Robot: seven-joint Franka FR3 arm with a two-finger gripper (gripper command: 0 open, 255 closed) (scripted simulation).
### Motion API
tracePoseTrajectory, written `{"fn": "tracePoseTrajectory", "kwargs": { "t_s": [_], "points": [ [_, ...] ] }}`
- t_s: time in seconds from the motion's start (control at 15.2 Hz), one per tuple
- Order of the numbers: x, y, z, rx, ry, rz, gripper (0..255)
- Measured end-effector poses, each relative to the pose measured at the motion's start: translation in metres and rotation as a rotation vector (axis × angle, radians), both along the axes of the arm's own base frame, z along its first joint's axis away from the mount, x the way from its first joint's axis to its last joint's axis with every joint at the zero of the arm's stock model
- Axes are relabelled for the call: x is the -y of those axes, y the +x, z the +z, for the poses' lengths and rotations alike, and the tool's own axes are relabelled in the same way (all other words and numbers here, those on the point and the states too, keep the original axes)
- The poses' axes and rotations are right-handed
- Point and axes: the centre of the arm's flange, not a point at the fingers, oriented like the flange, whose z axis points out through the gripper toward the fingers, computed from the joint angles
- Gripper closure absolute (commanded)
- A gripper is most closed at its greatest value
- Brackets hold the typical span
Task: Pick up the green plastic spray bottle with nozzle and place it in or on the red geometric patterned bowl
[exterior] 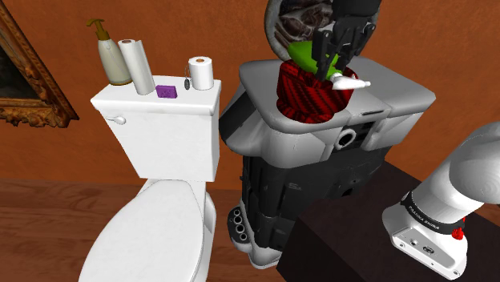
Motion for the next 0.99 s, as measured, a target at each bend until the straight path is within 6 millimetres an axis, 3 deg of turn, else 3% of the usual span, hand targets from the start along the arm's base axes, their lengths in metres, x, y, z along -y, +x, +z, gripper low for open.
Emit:
{"fn": "tracePoseTrajectory", "kwargs": {
  "t_s": [0.4, 0.46, 0.86, 0.99],
  "points": [
    [0.000, 0.000, -0.003, 0.000, 0.000, 0.000, 255],
    [0.000, 0.000, -0.003, 0.000, 0.000, 0.000, 0],
    [0.000, 0.000, -0.003, 0.000, 0.000, 0.000, 0],
    [0.001, -0.002, 0.014, 0.001, 0.001, 0.000, 0]
  ]
}}
